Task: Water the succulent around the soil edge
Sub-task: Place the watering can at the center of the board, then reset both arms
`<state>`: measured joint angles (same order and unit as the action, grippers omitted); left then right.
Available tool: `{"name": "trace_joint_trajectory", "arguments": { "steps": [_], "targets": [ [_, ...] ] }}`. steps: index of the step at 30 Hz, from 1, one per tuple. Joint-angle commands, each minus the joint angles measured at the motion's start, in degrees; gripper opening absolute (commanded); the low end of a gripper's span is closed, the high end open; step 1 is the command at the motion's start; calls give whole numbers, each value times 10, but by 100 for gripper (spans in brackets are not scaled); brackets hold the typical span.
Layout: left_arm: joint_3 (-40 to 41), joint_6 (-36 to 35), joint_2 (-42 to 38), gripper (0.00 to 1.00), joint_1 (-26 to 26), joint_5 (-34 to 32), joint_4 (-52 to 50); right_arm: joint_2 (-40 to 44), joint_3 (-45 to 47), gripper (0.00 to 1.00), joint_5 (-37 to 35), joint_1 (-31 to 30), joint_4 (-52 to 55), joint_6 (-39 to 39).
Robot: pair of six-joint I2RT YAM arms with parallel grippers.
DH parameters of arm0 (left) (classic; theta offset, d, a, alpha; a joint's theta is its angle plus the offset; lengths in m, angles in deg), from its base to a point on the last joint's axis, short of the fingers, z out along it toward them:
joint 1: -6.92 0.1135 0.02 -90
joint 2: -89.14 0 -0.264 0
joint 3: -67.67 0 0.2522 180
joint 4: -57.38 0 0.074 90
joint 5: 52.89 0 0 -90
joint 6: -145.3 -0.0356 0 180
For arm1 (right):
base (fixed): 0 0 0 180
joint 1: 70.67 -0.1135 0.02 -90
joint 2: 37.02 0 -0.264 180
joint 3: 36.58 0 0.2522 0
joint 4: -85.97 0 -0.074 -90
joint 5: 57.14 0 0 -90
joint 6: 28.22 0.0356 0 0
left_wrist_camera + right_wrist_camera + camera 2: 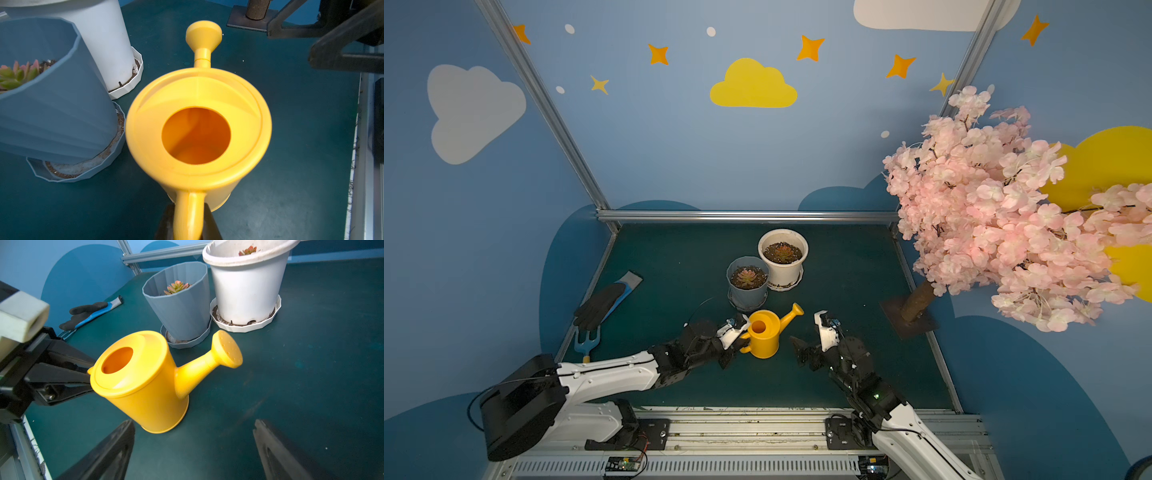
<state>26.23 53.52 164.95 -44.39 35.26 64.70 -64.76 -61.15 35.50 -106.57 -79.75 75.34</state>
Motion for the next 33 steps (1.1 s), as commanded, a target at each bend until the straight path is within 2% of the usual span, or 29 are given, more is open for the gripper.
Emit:
{"name": "trace_joint_trajectory", "arguments": {
  "steps": [1, 3, 4, 5, 8, 9, 12, 14, 19, 22, 25, 27, 29, 33],
  "targets": [
    [-16, -18, 16, 3, 5, 3, 29, -23, -13, 95, 34, -3, -21, -18],
    [-18, -19, 21, 3, 7, 4, 29, -35, -20, 95, 44, -3, -15, -23],
    [-19, -18, 23, 6, 7, 4, 27, -39, -21, 95, 47, -3, -18, -24],
    [-20, -18, 24, 12, 9, 4, 26, -45, -22, 95, 51, -4, -22, -27],
    [-23, -18, 21, 56, 10, 4, 17, -55, -23, 95, 58, -4, -26, -28],
    [-23, -20, 17, 67, 10, 2, 14, -56, -24, 95, 59, -4, -25, -28],
    [-23, -28, -3, 90, 11, 4, 0, -53, -26, 95, 57, -4, -23, -30],
    [-23, -35, -27, 99, 11, 11, -15, -47, -26, 95, 50, -4, -23, -29],
    [-47, -63, -104, 100, 16, 21, -84, -19, -38, 95, 12, -4, -22, -13],
    [-84, -74, -138, 100, 30, 0, -140, -13, -70, 96, -56, -1, 5, -13],
    [-120, -71, -152, 100, 71, -32, -174, -47, -140, 96, -142, 12, 66, -20],
    [-129, -61, -156, 100, 118, -44, -170, -83, -181, 97, -196, 32, 90, -27],
    [-131, -47, -158, 100, 175, -37, -156, -127, -209, 98, -184, 82, 89, -31],
    [-114, -25, -151, 100, 296, -53, -110, -231, -249, 98, -81, 228, 52, -12]
  ]
}}
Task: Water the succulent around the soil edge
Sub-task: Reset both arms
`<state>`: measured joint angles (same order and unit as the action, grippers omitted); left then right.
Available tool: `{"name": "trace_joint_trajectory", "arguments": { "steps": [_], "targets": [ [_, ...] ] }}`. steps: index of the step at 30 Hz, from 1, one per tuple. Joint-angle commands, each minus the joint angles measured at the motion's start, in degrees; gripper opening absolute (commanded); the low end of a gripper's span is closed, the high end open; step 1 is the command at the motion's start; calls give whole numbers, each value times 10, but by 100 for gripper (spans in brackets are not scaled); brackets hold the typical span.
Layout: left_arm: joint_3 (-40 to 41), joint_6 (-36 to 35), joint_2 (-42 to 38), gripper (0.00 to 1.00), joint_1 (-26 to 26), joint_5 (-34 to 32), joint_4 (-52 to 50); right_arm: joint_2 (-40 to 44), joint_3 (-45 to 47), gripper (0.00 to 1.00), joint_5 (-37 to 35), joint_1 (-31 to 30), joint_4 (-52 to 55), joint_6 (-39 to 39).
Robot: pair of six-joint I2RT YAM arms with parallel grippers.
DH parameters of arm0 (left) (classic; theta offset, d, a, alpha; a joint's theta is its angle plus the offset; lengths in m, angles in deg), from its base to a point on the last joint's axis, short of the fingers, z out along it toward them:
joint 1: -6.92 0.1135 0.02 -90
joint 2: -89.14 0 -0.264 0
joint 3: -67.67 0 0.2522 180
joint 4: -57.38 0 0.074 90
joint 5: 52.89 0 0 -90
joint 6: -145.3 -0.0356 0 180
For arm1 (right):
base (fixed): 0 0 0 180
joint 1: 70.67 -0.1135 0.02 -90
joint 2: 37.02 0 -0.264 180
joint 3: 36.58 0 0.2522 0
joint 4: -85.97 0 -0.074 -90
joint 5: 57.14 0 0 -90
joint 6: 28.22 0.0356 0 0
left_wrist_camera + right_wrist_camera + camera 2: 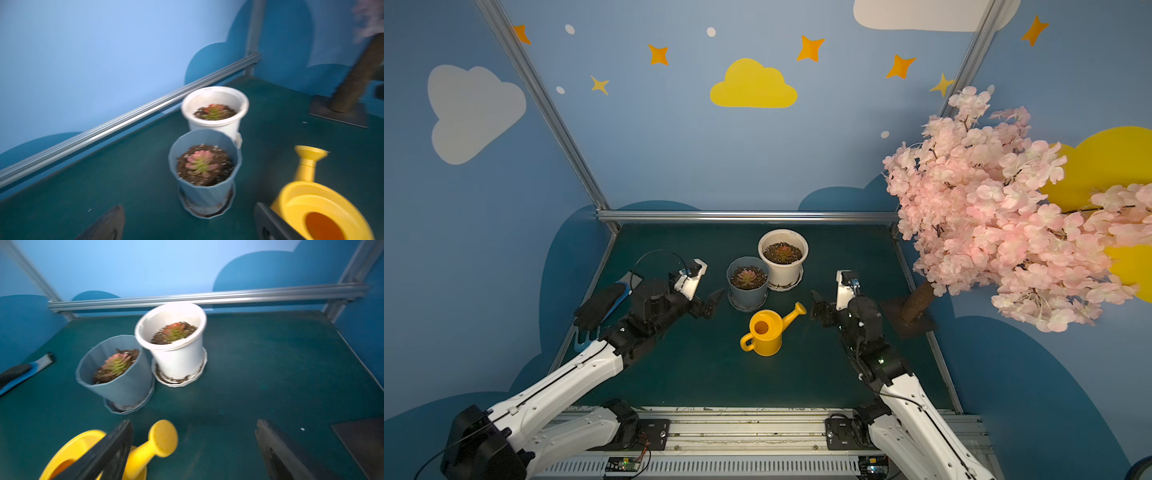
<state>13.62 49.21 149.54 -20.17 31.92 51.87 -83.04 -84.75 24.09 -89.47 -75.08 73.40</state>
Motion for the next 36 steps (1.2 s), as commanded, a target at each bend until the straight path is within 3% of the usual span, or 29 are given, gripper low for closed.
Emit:
{"name": "trace_joint_trajectory", "arguments": {
  "steps": [1, 5, 8, 12, 18, 25, 31, 36],
  "targets": [
    [22, 28, 6, 100, 82, -22, 37, -68, -14, 98, 43, 89, -14, 14],
    [69, 72, 42, 100, 191, -34, 122, -129, -12, 98, 63, 180, -73, 37],
    [96, 73, 95, 100, 226, -56, 187, -150, -2, 98, 42, 216, -85, 47],
    [122, 58, 179, 100, 231, -55, 303, -170, 25, 98, -1, 230, -119, 54],
    [137, 48, 152, 100, 229, -50, 241, -197, 36, 98, -32, 238, -123, 16],
    [149, 36, 225, 100, 229, -24, 312, -250, 49, 98, 1, 245, -192, -37],
    [192, 15, 300, 100, 229, 22, 462, -300, 102, 98, 47, 246, -371, -46],
    [181, 17, 285, 100, 228, 22, 413, -341, 82, 98, 95, 217, -375, -80]
  ]
}}
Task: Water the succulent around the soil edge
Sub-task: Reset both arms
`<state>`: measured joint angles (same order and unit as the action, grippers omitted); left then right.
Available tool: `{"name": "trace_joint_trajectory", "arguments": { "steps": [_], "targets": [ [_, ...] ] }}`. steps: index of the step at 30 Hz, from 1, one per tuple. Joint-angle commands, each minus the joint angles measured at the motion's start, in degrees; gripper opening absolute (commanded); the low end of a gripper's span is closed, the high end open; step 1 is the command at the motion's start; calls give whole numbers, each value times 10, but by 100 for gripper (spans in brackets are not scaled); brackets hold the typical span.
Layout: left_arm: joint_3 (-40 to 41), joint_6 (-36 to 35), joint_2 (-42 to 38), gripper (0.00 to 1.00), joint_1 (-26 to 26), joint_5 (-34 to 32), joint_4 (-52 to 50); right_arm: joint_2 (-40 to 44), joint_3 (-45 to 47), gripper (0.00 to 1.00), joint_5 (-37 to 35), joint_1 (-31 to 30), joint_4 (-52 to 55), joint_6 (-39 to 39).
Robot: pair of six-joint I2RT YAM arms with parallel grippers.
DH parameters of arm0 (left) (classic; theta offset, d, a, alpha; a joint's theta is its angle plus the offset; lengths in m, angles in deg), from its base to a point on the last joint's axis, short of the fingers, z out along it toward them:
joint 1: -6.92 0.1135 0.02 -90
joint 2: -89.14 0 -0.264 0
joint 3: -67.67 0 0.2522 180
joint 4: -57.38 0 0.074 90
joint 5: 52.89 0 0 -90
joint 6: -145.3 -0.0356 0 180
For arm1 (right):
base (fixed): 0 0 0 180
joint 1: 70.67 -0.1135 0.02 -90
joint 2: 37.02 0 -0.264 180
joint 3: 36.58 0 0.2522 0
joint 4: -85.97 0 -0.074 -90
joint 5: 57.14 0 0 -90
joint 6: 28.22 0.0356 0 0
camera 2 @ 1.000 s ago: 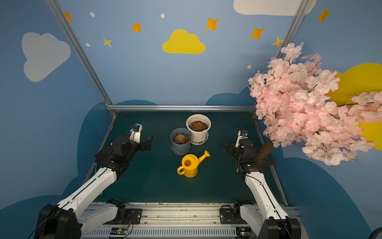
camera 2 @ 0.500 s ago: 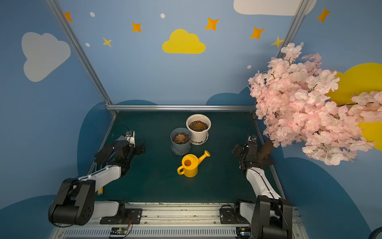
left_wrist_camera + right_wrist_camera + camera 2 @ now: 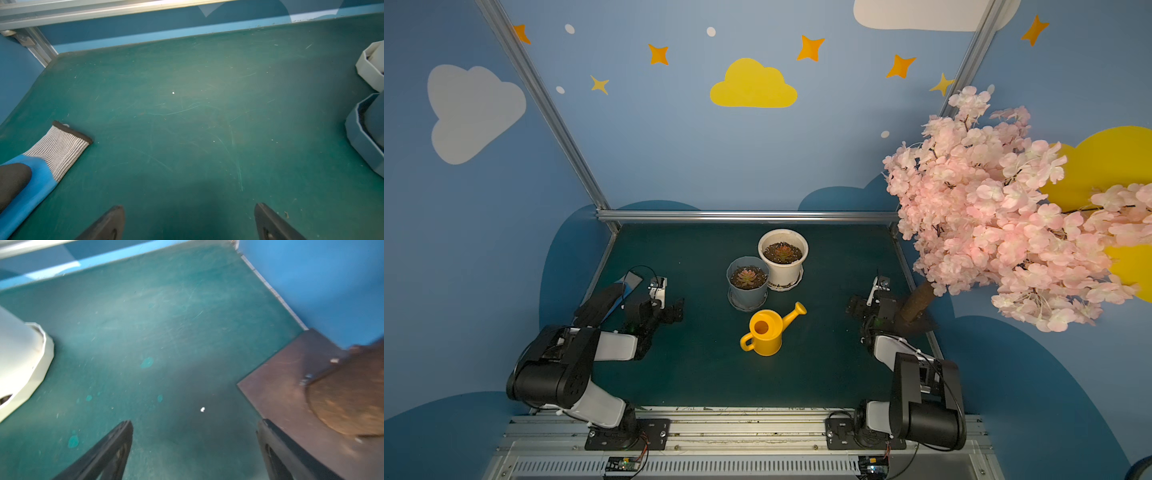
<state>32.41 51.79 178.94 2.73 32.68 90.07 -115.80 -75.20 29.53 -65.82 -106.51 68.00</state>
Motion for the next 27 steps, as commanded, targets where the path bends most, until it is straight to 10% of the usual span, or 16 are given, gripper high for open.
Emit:
{"name": "trace_joint_trajectory", "arguments": {
  "steps": [1, 27],
  "targets": [
    [-5, -9, -7, 100, -1, 15, 39, -30, -11, 98, 37, -37, -78, -46],
    [4, -12, -3, 100, 0, 17, 63, -52, -17, 98, 23, -64, -80, -90]
  ]
}}
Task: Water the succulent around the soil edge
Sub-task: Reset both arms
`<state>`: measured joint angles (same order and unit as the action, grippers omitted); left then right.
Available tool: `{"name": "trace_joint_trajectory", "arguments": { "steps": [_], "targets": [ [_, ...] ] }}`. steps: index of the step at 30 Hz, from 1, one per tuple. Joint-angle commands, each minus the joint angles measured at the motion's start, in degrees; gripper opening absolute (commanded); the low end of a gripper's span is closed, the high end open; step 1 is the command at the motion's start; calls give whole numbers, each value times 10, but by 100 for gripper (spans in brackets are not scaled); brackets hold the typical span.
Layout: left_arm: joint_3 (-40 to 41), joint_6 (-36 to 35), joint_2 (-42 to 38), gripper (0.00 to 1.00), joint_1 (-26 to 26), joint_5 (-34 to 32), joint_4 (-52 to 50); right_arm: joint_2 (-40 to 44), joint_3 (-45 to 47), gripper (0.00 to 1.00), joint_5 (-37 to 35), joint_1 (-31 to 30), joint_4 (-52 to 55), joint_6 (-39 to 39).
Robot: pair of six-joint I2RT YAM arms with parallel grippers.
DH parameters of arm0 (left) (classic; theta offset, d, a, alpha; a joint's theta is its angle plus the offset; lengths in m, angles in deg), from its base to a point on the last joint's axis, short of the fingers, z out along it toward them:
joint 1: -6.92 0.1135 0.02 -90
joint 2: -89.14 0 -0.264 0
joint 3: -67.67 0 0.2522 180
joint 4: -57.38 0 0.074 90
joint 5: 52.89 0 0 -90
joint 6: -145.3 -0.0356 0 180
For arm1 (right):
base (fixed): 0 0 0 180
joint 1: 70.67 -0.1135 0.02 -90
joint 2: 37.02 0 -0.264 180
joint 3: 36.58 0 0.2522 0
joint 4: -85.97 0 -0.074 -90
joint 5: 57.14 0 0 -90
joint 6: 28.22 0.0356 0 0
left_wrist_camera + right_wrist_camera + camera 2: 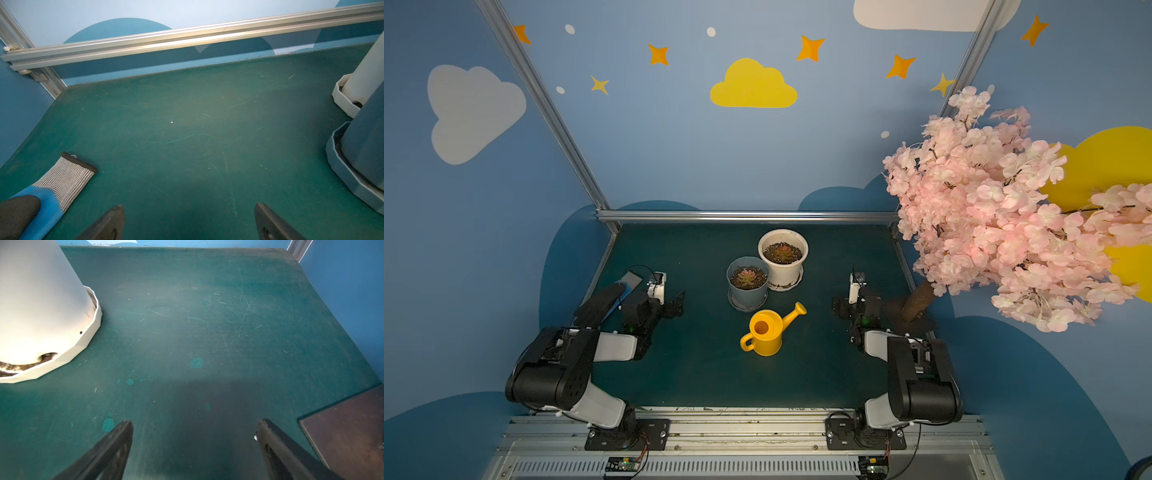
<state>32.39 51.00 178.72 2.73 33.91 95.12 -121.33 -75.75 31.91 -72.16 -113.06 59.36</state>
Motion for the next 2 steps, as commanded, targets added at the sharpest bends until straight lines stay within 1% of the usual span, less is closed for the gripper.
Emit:
{"name": "trace_joint_trajectory", "arguments": {
  "steps": [1, 2],
  "targets": [
    [5, -4, -1, 100, -1, 5, 14, 6, -9, 98, -4, -2, -18, -5],
    [4, -4, -1, 100, -1, 5, 13, 6, -9, 98, -6, -3, -17, -4]
  ]
}}
